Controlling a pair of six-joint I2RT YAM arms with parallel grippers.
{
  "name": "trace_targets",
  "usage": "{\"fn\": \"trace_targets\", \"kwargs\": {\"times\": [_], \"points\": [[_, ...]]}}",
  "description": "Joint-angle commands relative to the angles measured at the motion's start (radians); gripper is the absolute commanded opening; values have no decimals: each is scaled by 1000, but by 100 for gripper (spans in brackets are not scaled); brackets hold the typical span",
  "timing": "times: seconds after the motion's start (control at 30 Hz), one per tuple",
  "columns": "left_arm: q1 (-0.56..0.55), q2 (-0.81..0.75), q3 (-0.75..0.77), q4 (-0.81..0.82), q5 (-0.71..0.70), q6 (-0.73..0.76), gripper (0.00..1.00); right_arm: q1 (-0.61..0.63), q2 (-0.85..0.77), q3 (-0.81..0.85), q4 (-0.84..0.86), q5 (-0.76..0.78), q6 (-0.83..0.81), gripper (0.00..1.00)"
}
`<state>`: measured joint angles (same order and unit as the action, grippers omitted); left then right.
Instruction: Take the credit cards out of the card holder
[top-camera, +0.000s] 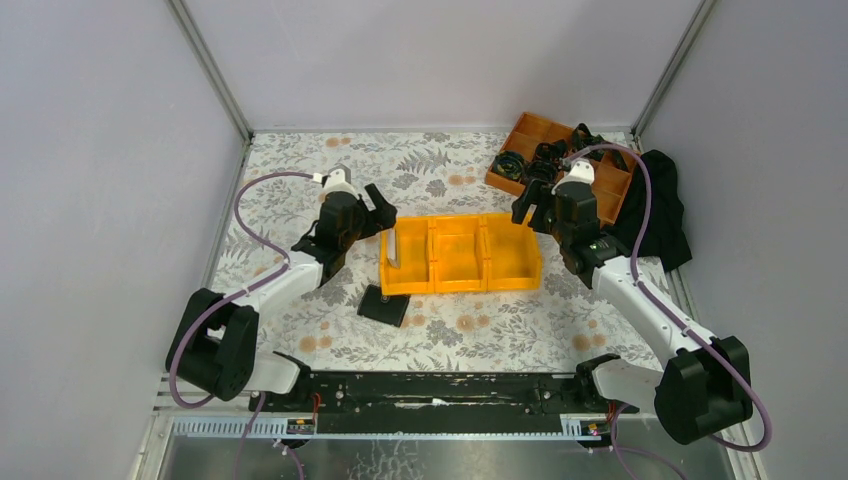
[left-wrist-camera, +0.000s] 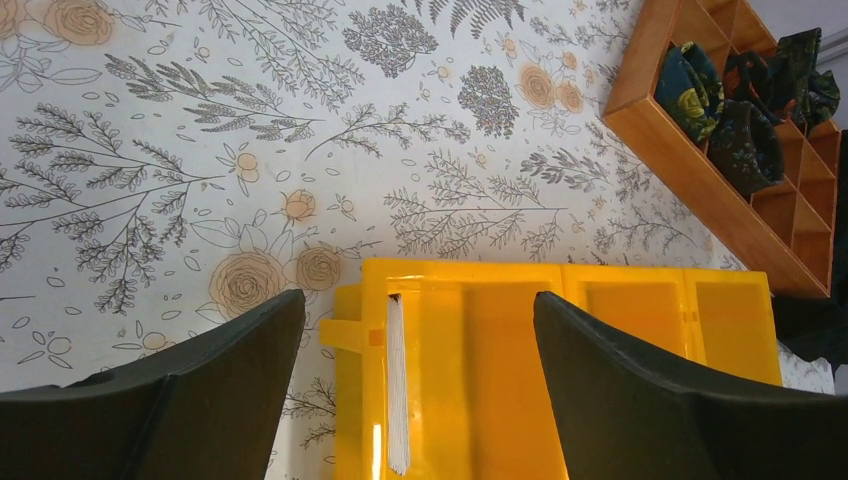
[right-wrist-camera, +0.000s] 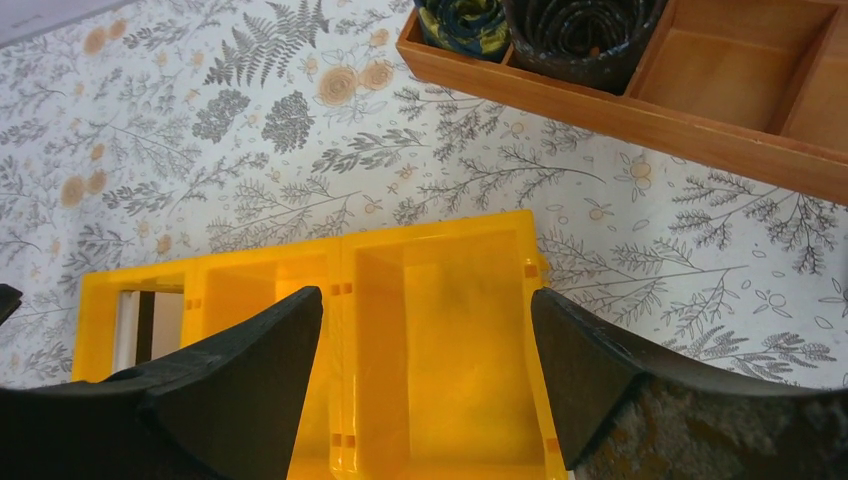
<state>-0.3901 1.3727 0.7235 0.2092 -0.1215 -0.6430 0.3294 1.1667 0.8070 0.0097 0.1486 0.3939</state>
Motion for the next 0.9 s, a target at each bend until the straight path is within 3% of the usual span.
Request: {"fn": "trace_targets", "kwargs": {"times": [0.0, 0.43, 0.57, 0.73, 0.87], "points": [[-13, -1, 0, 5, -18, 22, 92, -10, -22, -5, -2, 3, 15, 84], [-15, -9, 0, -3, -23, 29, 95, -14, 27, 18, -3, -23, 11, 84], [-33, -1, -2, -13, -39, 37, 95, -14, 58, 48, -72, 31, 4, 85], [-130, 30, 39, -82, -176, 87, 94, -14, 106, 67, -162, 131, -9, 85], [-145, 49, 62, -133, -226, 88, 94, -13, 139, 57, -166, 145, -24, 83]]}}
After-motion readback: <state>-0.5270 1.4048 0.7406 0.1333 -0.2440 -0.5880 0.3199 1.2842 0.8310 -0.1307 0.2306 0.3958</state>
